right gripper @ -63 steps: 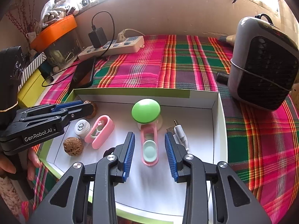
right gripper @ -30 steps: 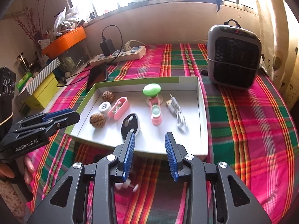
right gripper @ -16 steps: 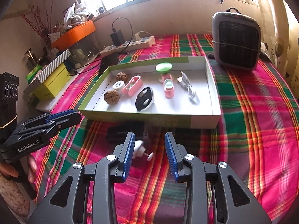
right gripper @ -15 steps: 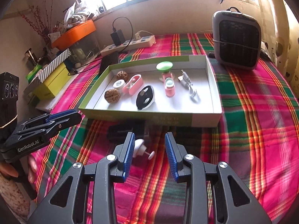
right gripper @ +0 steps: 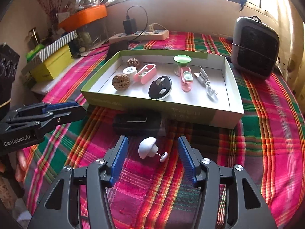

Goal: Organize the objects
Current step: 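Move the left gripper to the black cylinder while right grasps the white mushroom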

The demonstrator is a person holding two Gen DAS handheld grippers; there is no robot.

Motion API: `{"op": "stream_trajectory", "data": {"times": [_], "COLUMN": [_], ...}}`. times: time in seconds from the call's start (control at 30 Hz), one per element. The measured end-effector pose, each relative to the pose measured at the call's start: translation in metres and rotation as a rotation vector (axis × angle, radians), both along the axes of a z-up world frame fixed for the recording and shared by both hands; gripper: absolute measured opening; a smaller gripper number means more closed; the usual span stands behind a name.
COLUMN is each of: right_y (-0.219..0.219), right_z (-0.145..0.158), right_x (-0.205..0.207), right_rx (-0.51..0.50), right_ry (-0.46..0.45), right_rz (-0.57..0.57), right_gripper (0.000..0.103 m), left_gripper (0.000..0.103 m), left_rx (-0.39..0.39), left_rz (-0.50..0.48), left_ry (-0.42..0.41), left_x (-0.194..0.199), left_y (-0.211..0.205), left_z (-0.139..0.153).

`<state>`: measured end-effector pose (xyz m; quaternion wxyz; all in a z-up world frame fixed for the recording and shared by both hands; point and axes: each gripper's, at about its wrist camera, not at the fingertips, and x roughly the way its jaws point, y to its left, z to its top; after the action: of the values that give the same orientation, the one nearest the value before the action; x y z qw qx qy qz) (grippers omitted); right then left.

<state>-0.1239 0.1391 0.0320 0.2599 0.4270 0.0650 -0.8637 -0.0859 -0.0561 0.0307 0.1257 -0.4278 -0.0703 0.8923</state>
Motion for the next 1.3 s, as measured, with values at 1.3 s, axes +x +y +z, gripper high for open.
{"op": "stream_trajectory", "data": {"times": [1.3], "right_y": [0.038], "right_z": [-0.006], "right_x": [0.014], "right_rx": [0.092], "right_ry": [0.035], "right_rz": [-0.063], "right_gripper": [0.031], "left_gripper": [0.030], "left_rx": [0.086], "left_rz": [-0.251], "left_ry": [-0.070], "left_x": [-0.011], "left_y": [0.065], "left_z": [-0.021]}}
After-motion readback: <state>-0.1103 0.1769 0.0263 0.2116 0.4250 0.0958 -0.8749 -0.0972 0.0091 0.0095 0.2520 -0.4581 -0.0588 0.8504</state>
